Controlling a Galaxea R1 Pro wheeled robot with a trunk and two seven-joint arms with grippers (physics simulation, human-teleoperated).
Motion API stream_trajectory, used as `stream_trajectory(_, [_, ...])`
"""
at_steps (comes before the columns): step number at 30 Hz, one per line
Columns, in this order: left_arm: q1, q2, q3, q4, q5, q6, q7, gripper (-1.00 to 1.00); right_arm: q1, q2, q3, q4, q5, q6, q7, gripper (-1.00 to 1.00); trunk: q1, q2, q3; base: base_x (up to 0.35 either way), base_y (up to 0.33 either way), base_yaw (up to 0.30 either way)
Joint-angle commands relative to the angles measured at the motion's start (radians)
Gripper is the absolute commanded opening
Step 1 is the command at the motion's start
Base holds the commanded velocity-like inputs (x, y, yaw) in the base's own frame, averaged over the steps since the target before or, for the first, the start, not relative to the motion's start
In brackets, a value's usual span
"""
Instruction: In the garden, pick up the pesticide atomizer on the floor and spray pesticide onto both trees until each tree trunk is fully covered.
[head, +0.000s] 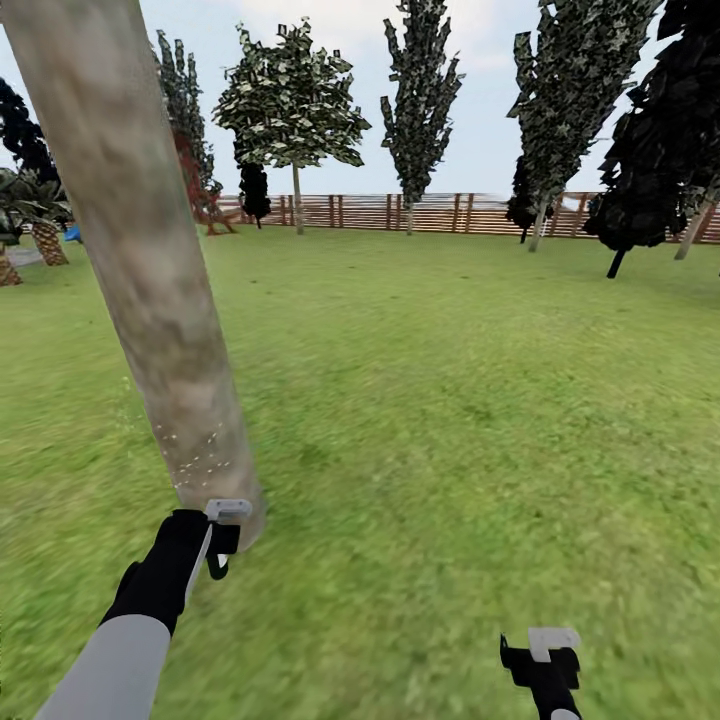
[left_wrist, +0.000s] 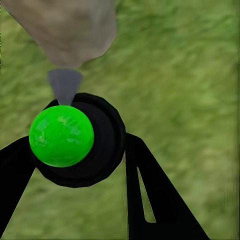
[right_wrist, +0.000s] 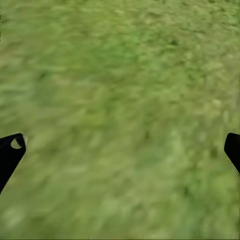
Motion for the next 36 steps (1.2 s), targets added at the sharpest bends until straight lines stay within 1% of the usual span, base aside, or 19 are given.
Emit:
stream_trajectory(1, [-0.001, -0.002, 0.005, -0.001, -0.011, 0.003, -0.010, -1.00, -0.001, 0.000, -0.007, 0.001, 0.011, -0.003, -0.003, 1.00, 0.000, 0.000, -0.001, 0.183, -0.277, 0.258])
stream_trajectory(18, [-0.001, -0.002, 0.005, -0.002, -0.011, 0.002, -0.010, -1.00, -0.001, 0.000, -0.007, 0.002, 0.011, -0.003, -0.003, 1.00, 0.000, 0.000, -0.001, 0.177, -0.279, 0.275])
stream_trajectory(28, [-0.002, 0.000, 0.010, -0.020, -0.011, 0.008, -0.020, -1.00, 0.000, 0.000, -0.007, 0.002, 0.011, -0.003, -0.002, 1.00, 0.000, 0.000, -0.001, -0.003, -0.310, 0.276])
stream_trajectory(36, [-0.022, 0.002, 0.005, -0.024, -0.011, 0.020, -0.024, -1.00, -0.001, 0.000, -0.007, 0.001, 0.011, -0.003, -0.001, 1.00, 0.000, 0.000, -0.001, -0.026, -0.312, 0.276])
